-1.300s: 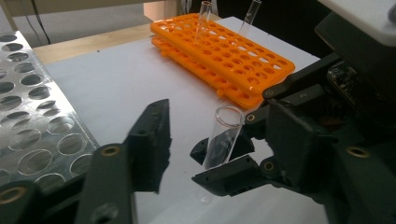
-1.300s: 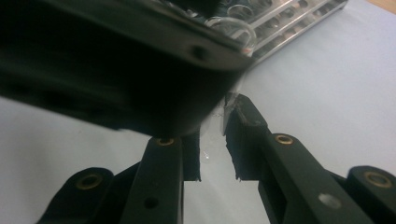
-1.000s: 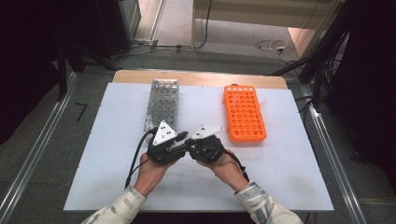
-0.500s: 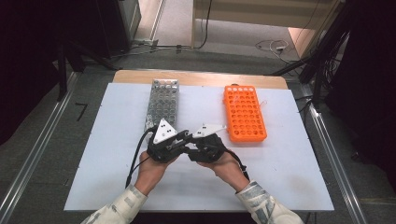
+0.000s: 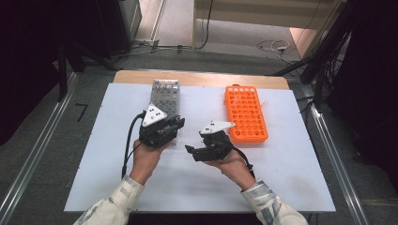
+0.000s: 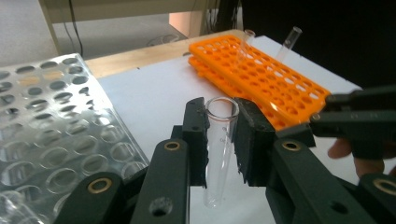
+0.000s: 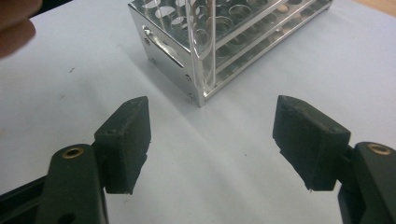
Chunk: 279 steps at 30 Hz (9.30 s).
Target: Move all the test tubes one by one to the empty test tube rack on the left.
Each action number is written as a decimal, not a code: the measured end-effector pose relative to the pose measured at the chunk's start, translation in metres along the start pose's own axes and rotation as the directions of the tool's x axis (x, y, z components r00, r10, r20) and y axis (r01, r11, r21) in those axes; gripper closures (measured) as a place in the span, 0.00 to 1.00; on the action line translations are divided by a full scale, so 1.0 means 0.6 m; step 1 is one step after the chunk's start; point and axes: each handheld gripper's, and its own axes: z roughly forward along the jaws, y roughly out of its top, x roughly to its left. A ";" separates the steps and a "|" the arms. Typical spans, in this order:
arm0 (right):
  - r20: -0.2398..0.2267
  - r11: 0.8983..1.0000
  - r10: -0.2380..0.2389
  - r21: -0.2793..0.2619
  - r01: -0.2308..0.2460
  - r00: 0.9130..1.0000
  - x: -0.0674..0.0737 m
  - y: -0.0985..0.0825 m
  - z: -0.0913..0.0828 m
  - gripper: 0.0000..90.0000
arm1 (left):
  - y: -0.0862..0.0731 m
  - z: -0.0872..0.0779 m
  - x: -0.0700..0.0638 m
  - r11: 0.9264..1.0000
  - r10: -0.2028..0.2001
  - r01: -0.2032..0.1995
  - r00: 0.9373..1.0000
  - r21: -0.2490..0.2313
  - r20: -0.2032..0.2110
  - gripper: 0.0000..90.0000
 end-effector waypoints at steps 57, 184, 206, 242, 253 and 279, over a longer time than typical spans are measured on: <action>0.020 1.000 0.008 -0.007 -0.008 1.000 -0.010 -0.002 -0.008 0.31 | 0.005 0.000 0.128 0.998 -0.053 0.057 0.947 0.003 -0.318 0.83; 0.499 0.936 0.351 -0.197 -0.291 0.792 -0.336 -0.101 -0.047 0.81 | -0.032 -0.046 0.109 0.986 -0.167 0.154 0.956 -0.069 -0.241 0.30; 0.470 0.928 0.365 -0.251 -0.274 0.804 -0.324 -0.075 -0.098 0.82 | -0.029 -0.049 0.107 0.985 -0.166 0.153 0.960 -0.074 -0.227 0.28; 0.225 0.987 0.134 -0.112 -0.111 0.965 -0.161 -0.032 -0.101 0.82 | -0.020 -0.043 0.061 0.996 -0.077 0.067 0.978 -0.056 -0.193 0.20; 0.164 0.995 0.082 -0.063 -0.072 0.983 -0.123 -0.032 -0.060 0.82 | -0.021 -0.035 0.039 0.999 -0.045 0.039 0.986 -0.037 -0.161 0.20; 0.066 1.000 -0.015 -0.007 0.016 0.998 -0.049 -0.024 -0.006 0.82 | -0.038 0.002 -0.011 1.000 -0.006 0.007 0.998 0.022 -0.058 0.22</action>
